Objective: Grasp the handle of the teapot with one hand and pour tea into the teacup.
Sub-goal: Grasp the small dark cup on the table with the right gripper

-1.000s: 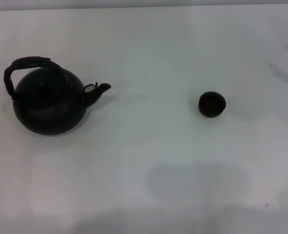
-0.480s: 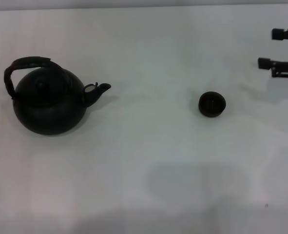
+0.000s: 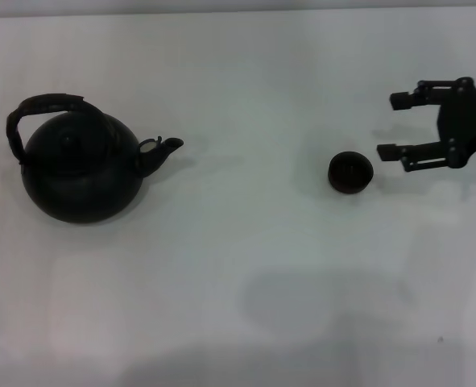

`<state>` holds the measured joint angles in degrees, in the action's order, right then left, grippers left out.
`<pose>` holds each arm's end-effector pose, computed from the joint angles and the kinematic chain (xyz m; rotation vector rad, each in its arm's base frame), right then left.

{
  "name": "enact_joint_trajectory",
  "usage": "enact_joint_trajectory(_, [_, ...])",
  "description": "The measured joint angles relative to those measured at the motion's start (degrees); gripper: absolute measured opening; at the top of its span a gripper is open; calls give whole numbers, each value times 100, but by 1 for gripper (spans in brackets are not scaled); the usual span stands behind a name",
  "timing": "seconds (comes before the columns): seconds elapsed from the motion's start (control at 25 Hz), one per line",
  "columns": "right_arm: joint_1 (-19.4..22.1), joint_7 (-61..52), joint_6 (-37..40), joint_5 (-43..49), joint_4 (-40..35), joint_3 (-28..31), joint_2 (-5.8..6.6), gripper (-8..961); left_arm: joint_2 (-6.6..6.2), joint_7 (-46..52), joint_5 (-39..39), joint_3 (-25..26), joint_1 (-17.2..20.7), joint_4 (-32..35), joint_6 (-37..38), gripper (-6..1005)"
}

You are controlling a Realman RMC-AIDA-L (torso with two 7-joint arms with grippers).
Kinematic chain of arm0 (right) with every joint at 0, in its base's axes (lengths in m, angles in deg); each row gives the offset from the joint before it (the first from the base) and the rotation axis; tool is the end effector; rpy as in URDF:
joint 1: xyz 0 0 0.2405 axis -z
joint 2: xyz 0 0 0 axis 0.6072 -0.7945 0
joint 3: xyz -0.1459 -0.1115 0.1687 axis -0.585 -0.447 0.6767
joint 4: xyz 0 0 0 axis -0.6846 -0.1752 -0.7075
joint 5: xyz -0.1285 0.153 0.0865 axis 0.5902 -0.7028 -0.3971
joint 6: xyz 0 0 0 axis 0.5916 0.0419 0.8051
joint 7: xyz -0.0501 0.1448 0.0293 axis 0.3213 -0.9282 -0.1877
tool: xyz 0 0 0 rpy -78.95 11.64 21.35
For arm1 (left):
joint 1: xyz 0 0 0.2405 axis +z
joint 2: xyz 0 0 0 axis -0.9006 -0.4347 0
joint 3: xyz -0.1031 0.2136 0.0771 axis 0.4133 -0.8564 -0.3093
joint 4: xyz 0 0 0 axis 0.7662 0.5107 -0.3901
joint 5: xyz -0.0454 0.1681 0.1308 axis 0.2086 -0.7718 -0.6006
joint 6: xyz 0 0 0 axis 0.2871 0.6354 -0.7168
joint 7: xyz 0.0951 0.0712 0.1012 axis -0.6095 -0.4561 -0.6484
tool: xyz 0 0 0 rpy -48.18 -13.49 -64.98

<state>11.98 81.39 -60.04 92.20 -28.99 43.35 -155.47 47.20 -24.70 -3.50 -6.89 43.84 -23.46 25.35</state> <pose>0.2794 0.3437 0.0349 -2.8130 0.3095 0.3519 -0.3869 0.2899 0.0333 -1.2896 -0.6108 -0.6612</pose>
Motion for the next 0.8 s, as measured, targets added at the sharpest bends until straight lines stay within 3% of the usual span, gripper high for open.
enact_joint_trajectory(0.2, [49, -61, 278, 525, 335, 3, -350, 842, 0, 0, -3, -1, 1, 0, 1, 548])
enact_joint_trajectory(0.4, [-17, -132, 544, 1049, 393, -29, -604, 844, 0, 0, -77, -1, -6, 0, -6, 547])
enact_joint_trajectory(0.52, [-54, -134, 751, 1233, 397, -71, -692, 845, 2, 0, -85, -1, -8, 0, -10, 547])
enact_joint_trajectory(0.8, [-67, -192, 1232, 1258, 380, -403, -707, 849, 10, 0, -85, -1, 10, -9, -4, 548])
